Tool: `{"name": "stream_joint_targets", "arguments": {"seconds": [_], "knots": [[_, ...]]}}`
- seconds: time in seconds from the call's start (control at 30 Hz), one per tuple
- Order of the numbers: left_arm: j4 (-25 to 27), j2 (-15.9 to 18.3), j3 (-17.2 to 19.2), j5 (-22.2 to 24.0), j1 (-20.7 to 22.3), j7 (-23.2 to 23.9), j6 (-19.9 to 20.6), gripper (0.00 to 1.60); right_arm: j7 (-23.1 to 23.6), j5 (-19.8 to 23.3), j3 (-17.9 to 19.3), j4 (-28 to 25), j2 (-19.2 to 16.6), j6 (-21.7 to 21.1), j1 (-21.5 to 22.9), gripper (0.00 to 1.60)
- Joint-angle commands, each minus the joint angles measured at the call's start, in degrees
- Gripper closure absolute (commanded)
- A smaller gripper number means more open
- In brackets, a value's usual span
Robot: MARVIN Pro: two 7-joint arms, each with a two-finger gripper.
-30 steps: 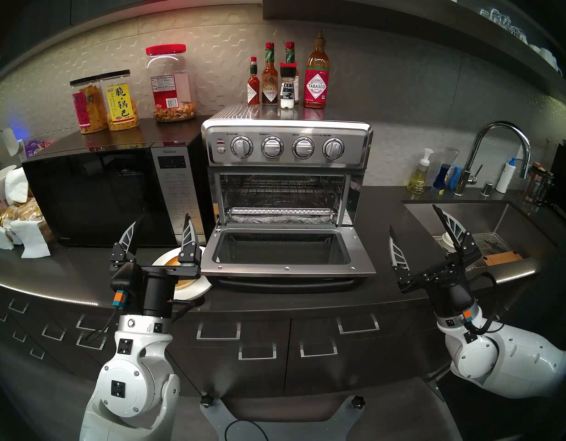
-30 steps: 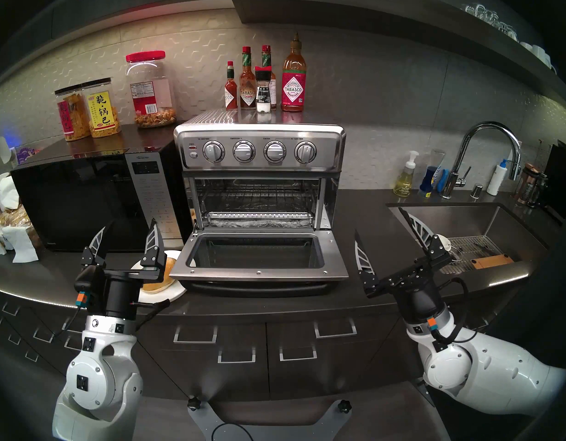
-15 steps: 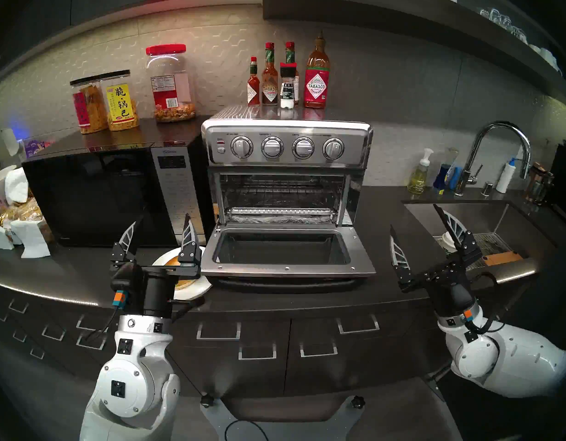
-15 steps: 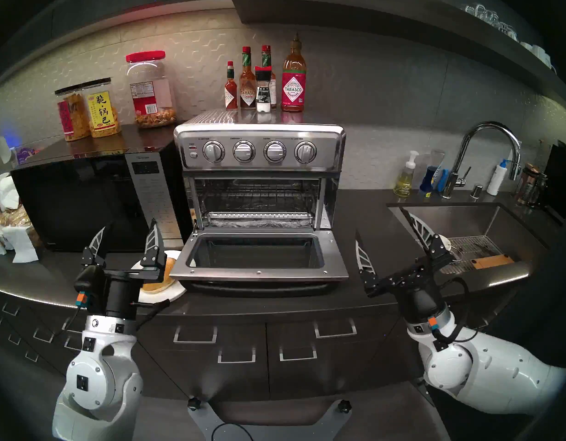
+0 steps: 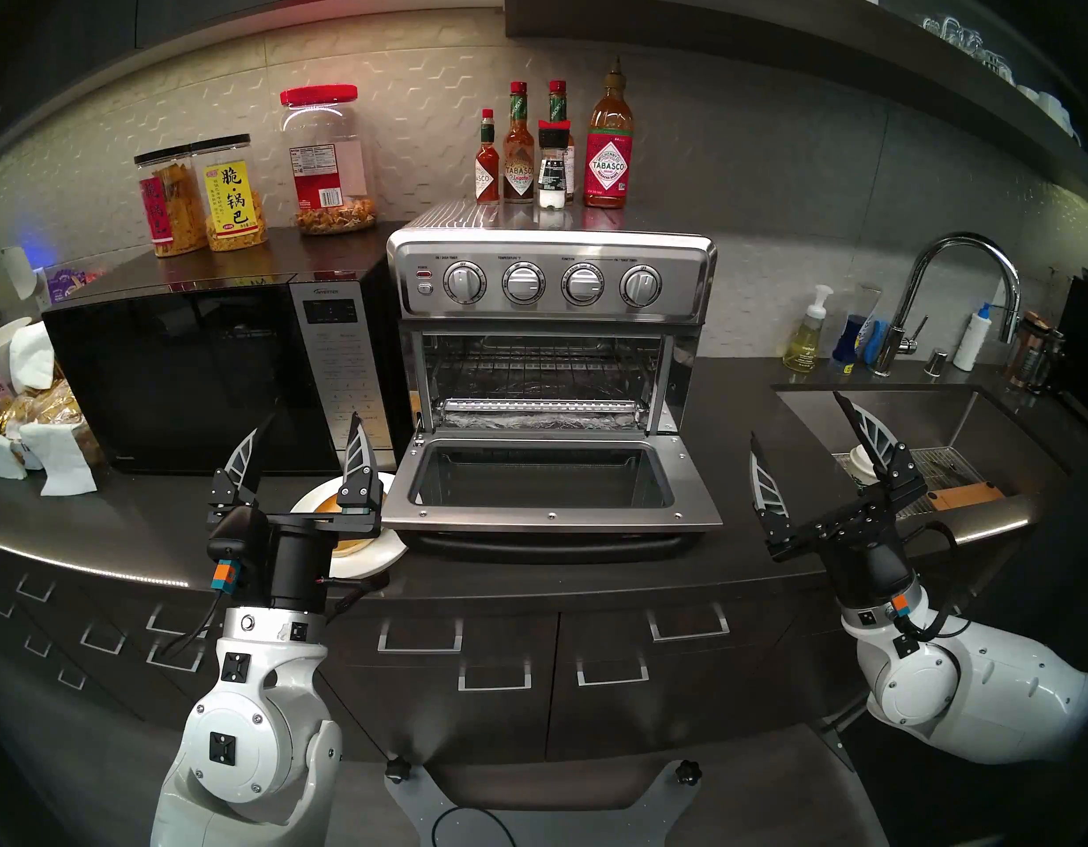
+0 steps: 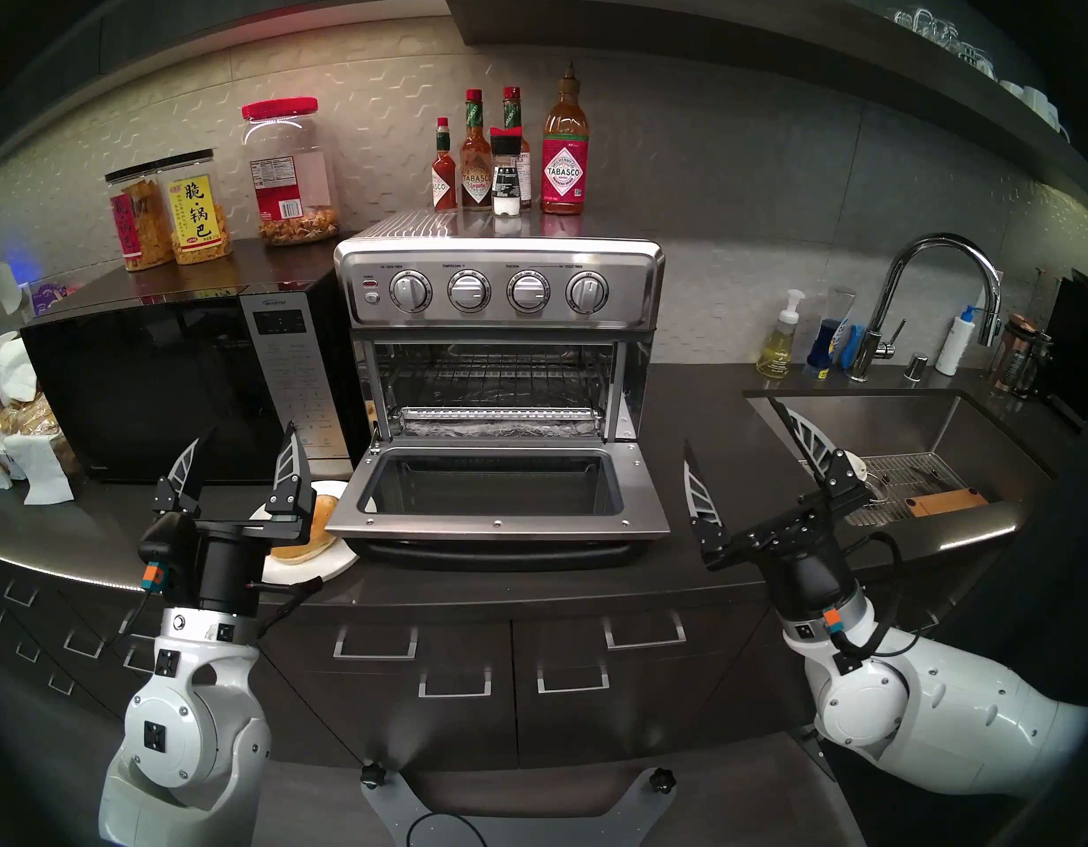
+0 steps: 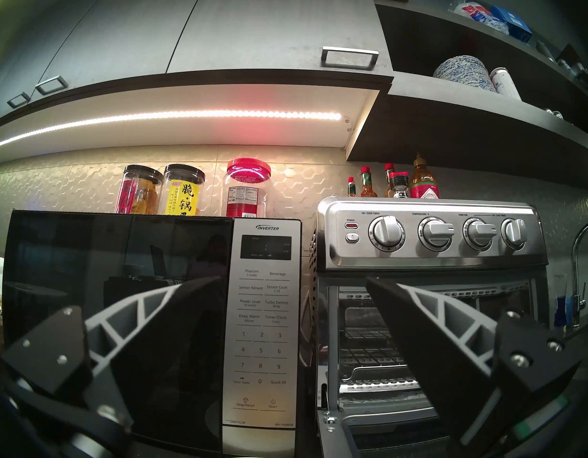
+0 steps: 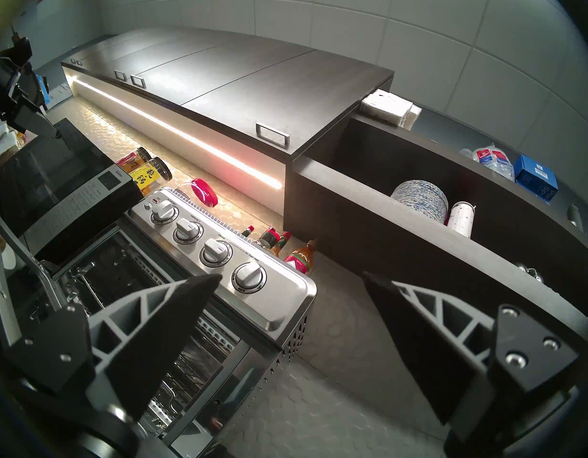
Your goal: Open the oven and place the bagel inside on the rack
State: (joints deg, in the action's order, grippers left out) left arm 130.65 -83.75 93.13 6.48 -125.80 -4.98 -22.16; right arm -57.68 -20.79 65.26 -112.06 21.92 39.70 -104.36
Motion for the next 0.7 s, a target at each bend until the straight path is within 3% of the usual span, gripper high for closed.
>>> {"name": "stream_joint_targets", "arguments": {"seconds": [0.0,0.67], "knots": [[1.24,1.15,1.88,2.56,-4.26,1.41,-1.95,0.0,-0.28,0.08,0.47,-0.76,-0.12,0.03,0.31,0.0],[3.51,2.07,9.44,6.26,-17.49,4.94,-7.33,0.0,-0.28,0.08,0.45,-0.76,-0.13,0.04,0.33,0.0]]}}
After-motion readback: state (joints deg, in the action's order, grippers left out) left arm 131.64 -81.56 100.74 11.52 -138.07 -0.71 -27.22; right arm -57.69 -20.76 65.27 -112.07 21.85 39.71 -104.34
